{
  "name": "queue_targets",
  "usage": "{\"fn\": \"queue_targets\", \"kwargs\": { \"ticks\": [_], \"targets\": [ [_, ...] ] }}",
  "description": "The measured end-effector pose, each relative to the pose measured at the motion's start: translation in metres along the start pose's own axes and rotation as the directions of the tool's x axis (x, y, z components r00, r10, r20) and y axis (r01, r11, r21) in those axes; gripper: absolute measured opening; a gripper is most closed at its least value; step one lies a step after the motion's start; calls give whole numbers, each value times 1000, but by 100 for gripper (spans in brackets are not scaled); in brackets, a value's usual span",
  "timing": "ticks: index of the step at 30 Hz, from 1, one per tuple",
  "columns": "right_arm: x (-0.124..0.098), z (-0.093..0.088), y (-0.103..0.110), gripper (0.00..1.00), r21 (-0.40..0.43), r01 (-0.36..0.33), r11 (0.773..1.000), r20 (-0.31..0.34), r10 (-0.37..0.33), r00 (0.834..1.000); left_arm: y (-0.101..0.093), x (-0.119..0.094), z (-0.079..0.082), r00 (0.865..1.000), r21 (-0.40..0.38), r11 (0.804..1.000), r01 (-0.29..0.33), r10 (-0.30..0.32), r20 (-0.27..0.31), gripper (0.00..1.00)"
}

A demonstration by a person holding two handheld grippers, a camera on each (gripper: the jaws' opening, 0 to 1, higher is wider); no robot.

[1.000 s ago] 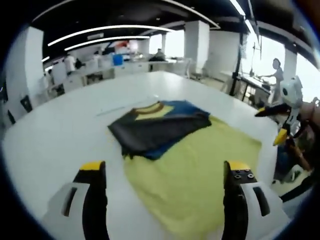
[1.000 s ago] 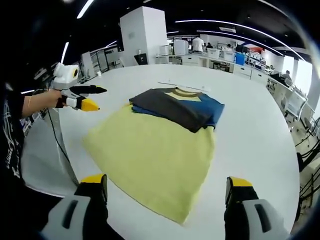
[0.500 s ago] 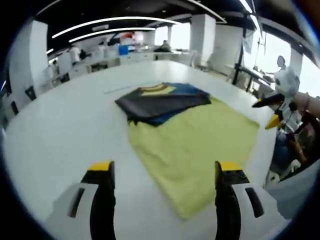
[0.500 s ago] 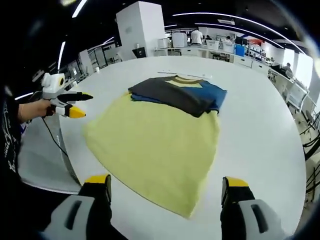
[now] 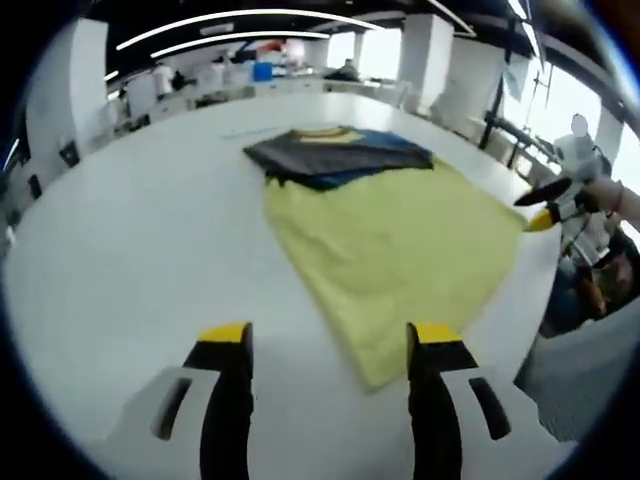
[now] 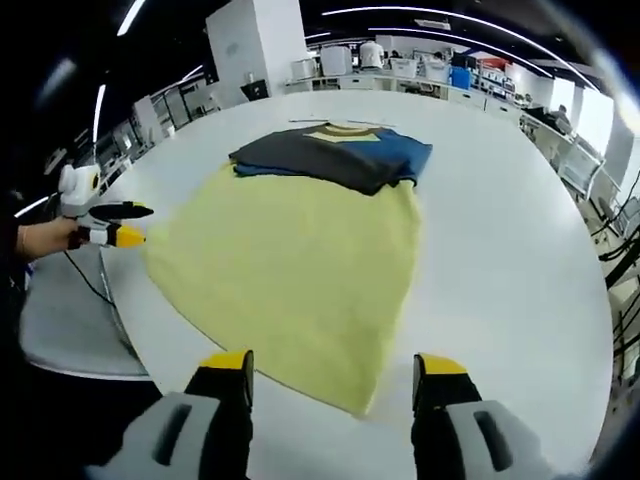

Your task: Fold the garment on the visible template until the final outline fits inside the template.

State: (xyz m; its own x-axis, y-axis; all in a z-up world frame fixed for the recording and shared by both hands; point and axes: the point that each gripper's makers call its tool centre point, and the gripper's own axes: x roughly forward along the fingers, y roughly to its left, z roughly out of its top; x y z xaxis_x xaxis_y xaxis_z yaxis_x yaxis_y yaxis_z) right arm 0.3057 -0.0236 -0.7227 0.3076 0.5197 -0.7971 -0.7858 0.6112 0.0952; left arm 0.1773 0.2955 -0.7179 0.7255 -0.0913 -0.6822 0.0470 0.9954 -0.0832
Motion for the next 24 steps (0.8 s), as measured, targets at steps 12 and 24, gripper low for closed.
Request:
{"fn": "queue_targets", "kwargs": {
  "ticks": [12, 24],
  "targets": [
    [0, -6, -13, 35, 27, 42, 999, -3, -42, 999, -3, 1, -11, 999, -25, 1000, -5, 4, -40, 36],
    [-3, -15, -16, 22, 73, 40, 996, -21, -39, 999, -16, -2, -17, 996, -46, 999, 10, -14, -83, 20]
  ]
}}
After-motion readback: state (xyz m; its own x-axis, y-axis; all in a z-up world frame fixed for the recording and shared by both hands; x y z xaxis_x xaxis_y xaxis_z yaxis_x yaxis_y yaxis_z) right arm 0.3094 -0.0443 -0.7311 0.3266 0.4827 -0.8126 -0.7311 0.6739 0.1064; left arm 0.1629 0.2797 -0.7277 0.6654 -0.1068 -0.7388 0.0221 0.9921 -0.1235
